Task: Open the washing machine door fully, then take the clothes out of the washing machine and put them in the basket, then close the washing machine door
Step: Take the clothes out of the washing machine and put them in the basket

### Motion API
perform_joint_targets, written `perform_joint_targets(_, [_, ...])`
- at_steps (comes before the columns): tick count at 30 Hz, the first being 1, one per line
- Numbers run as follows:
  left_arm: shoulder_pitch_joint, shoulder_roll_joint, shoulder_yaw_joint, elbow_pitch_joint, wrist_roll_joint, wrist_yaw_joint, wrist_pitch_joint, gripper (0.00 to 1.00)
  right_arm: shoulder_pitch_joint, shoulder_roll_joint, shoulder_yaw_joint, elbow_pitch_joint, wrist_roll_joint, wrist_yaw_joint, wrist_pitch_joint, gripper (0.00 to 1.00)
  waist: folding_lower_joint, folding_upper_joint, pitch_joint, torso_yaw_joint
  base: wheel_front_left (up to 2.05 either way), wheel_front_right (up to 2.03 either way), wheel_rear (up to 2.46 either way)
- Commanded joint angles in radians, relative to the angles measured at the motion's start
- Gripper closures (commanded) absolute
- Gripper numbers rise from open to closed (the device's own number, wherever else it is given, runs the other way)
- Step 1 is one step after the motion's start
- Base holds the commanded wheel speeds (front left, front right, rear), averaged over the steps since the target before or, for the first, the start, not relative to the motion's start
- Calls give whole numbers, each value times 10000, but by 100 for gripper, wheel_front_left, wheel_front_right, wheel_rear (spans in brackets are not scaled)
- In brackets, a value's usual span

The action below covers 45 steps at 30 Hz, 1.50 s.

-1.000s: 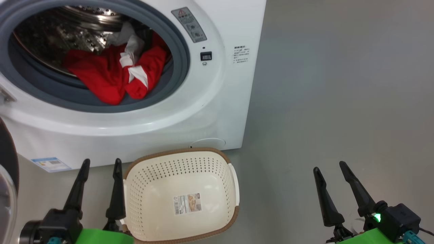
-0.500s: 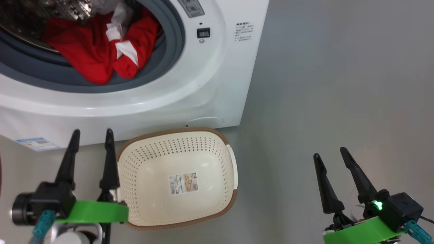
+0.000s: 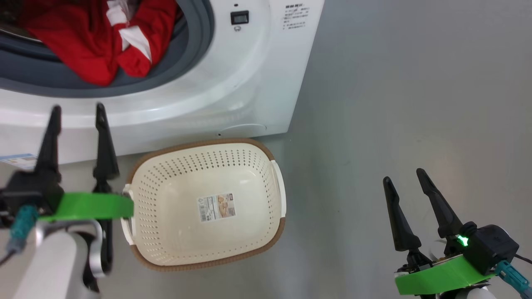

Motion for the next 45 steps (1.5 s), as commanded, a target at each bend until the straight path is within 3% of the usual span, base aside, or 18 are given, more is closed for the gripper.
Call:
perform_joint_targets(1, [-378, 332, 411, -118, -20, -29, 4, 0, -205, -33, 239, -208, 3, 16, -107, 0, 0, 0, 168, -60, 0, 0, 0])
perform_joint_targets(22, [-3715, 527, 721, 3559, -511, -574, 203, 0, -481, -33, 297, -284, -60, 16, -117, 0, 0, 0, 1183, -325, 0, 0, 0])
perform_joint_targets(34, [-5615, 421, 443, 6089, -667, -1137, 485, 0, -620, -33, 440, -310, -143, 16, -118, 0, 0, 0, 1629, -505, 0, 0, 0])
perform_joint_targets(45, [-6848, 590, 261, 8422, -546, -1092, 880, 0, -713, -33, 531, -348, -51, 16, -118, 0, 0, 0, 1952, -777, 0, 0, 0])
